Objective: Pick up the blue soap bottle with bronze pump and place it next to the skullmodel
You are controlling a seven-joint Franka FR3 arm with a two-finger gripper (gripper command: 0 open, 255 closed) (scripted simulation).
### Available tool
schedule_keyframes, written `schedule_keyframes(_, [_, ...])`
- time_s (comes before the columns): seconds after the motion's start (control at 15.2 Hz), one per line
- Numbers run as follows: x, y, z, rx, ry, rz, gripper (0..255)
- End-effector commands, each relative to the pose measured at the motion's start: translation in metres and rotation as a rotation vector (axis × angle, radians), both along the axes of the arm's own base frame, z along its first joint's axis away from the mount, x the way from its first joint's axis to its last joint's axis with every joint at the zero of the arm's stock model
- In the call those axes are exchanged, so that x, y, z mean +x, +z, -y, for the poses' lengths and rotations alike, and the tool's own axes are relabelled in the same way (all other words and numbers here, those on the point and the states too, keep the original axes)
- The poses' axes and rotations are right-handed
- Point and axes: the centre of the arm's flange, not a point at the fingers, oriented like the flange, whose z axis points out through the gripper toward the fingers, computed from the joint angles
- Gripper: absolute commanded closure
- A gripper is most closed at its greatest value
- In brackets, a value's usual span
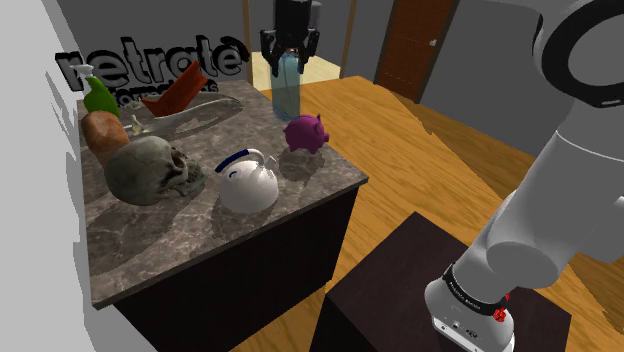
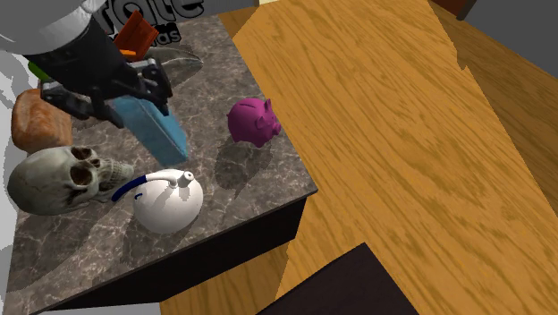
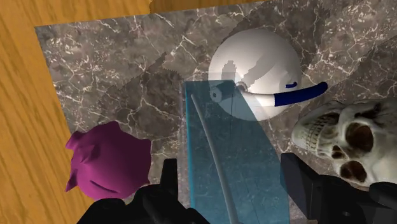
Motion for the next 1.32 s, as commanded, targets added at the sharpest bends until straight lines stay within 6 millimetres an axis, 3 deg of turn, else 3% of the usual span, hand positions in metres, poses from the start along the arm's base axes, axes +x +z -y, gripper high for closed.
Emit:
schedule_keyframes(0.0, [-0.001, -0.002, -0.028, 0.000, -0.001, 0.001, 255])
schedule_keyframes(1.12, [0.002, -0.015, -0.252, 0.000, -0.001, 0.001, 255])
schedule_keyframes(1.25, [0.002, -0.021, -0.264, 0.000, -0.001, 0.001, 255])
